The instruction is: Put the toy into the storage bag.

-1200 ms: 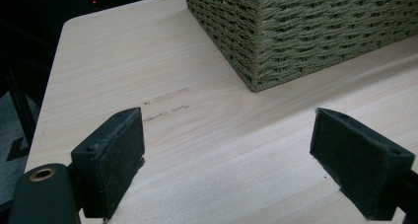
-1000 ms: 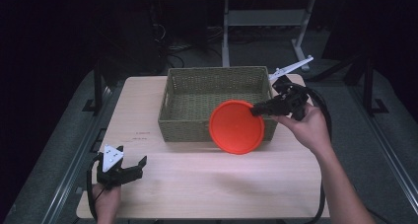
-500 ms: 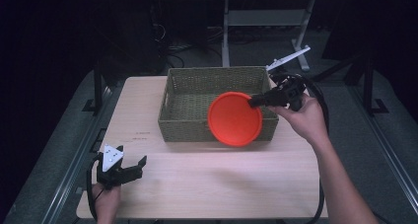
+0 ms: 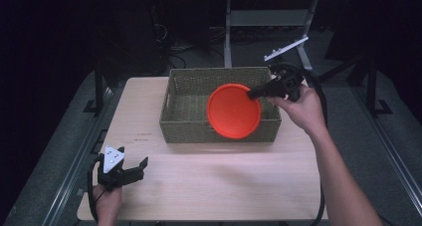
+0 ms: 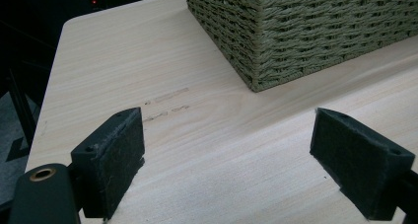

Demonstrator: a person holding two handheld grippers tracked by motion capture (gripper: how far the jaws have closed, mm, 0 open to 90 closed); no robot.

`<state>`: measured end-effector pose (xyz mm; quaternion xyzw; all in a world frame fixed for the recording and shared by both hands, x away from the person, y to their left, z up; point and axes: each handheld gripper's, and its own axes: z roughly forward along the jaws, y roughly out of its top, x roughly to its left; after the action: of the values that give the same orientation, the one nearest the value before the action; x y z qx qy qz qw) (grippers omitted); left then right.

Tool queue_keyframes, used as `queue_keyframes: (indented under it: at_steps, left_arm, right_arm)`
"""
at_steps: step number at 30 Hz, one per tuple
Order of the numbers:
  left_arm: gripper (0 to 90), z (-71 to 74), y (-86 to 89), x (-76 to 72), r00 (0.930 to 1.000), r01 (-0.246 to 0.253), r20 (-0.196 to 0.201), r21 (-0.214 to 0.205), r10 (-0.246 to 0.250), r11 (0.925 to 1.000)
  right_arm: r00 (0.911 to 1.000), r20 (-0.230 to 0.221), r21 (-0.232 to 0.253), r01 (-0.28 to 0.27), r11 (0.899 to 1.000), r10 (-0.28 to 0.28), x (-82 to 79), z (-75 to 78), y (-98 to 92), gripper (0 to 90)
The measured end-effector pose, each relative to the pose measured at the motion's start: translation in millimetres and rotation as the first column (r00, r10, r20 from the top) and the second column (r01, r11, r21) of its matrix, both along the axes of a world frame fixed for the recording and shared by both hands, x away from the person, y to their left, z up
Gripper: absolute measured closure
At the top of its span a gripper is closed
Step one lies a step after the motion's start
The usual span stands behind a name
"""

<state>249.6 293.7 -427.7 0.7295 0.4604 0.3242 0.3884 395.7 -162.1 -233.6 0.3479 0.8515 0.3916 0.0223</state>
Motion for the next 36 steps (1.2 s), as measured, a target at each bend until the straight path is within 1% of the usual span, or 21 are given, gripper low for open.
queue_keyframes:
  at_steps: [8,13,17,19,21,23,25,28,31,32,36]
  left_arm:
    - [12.8,-0.1,0.3,0.0,1.0,0.001,0.002,-0.003,-0.001,1.0]
    - [12.8,-0.2,0.0,0.0,1.0,0.002,0.003,-0.005,-0.002,1.0]
    - [12.8,-0.2,-0.2,0.2,1.0,0.005,0.002,-0.004,-0.005,1.0]
    - [12.8,-0.2,-0.2,0.0,1.0,0.004,0.003,-0.003,-0.004,1.0]
    - [12.8,-0.1,-0.1,-0.1,1.0,0.003,0.004,-0.003,-0.003,1.0]
    - [12.8,-0.1,0.1,-0.3,1.0,0.002,0.006,-0.007,-0.002,1.0]
    - [12.8,0.0,0.0,-0.3,1.0,0.005,0.006,-0.005,-0.005,1.0]
    - [12.8,0.1,-0.1,-0.3,0.9999,0.009,0.004,0.001,-0.009,1.0]
    - [12.8,-0.1,-0.4,-0.2,1.0,0.008,0.004,-0.003,-0.008,1.0]
    - [12.8,-0.4,-1.0,0.1,1.0,0.006,0.005,-0.01,-0.006,0.9999]
    - [12.8,0.0,-0.4,-0.3,0.9999,0.008,0.008,-0.005,-0.007,1.0]
  right_arm:
    - [0.9997,-0.014,0.0,0.02,1.0,-0.02,14.8,4.2,1.5,82.2]
    - [0.9991,-0.025,-0.005,0.035,0.999,-0.035,25.7,3.7,2.2,82.1]
    - [0.999,-0.029,-0.019,0.035,0.999,-0.035,32.2,3.6,5.7,82.1]
    - [0.999,-0.026,-0.019,0.036,0.999,-0.036,35.4,3.3,6.9,82.1]
    - [0.9986,-0.032,-0.019,0.041,0.999,-0.042,36.9,3.6,7.6,82.2]
    - [0.9986,-0.029,-0.021,0.043,0.999,-0.044,42.3,3.5,8.1,82.1]
    - [0.998,-0.038,-0.017,0.05,0.999,-0.05,44.7,3.9,7.8,82.1]
    - [0.9973,-0.046,-0.009,0.056,0.998,-0.057,49.5,2.7,6.0,82.2]
    - [0.9966,-0.051,-0.011,0.065,0.998,-0.065,53.4,1.1,5.3,82.1]
    - [0.996,-0.057,-0.01,0.068,0.998,-0.068,55.0,0.5,5.5,82.1]
    - [0.995,-0.066,-0.013,0.074,0.997,-0.075,61.0,-1.2,8.6,82.1]
